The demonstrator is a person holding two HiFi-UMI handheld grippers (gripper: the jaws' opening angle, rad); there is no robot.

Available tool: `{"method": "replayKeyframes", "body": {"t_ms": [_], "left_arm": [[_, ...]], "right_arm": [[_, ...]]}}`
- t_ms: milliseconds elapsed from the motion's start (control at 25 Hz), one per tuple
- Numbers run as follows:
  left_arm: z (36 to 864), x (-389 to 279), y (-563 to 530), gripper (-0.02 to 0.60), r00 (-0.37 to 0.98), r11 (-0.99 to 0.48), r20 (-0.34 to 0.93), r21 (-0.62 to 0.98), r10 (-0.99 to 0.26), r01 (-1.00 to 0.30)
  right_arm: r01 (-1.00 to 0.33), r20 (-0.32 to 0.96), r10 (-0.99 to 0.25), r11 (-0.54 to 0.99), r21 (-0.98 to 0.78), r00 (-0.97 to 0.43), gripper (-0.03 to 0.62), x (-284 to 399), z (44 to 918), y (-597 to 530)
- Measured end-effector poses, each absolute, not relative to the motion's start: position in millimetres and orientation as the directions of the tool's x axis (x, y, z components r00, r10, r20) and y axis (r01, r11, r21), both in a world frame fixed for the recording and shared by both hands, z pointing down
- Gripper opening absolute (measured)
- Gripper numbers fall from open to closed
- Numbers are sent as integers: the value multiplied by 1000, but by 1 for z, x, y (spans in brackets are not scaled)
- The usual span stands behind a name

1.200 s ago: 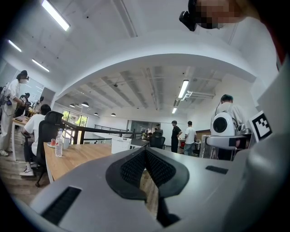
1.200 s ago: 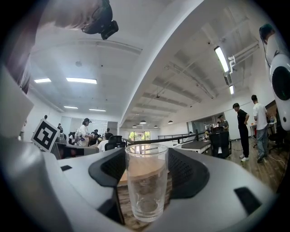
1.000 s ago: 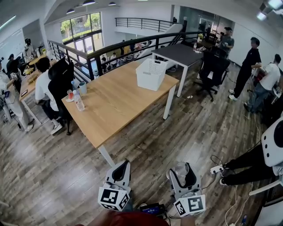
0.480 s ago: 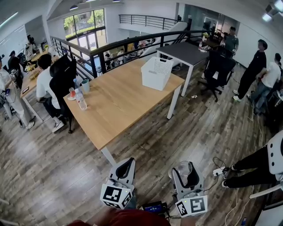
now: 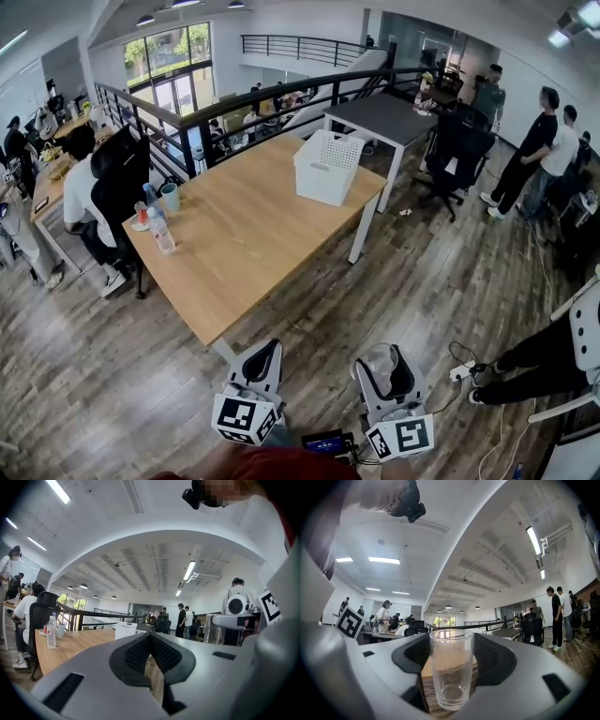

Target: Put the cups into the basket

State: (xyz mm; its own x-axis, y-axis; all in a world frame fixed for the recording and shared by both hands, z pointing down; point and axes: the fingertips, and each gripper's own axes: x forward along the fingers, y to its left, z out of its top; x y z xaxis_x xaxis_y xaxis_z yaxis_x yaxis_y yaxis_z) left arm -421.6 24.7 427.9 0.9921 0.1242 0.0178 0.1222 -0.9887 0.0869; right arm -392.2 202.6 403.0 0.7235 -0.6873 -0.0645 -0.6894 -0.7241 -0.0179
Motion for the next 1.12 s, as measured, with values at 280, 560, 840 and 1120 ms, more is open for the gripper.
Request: {"method": "replayKeyframes", "body": {"t_ms": [280, 560, 840, 1120], "left_arm": [[423, -388, -5, 6, 991, -986, -1, 102, 132, 131], [423, -359, -32, 6, 990, -984, 6, 115, 139, 137], [420, -337, -54, 6, 986, -979, -5, 121, 164, 163], [426, -323, -67, 6, 979, -971, -4, 129, 203, 202]], "right_arm": [[-680, -55, -679, -733, -2, 732, 285, -359, 399, 173], [-673, -51, -672, -740, 13, 738, 285, -332, 395, 148], [-656, -57, -656, -755, 25, 753, 285, -315, 389, 124], [-627, -65, -628, -778, 32, 776, 285, -310, 390, 111]]}}
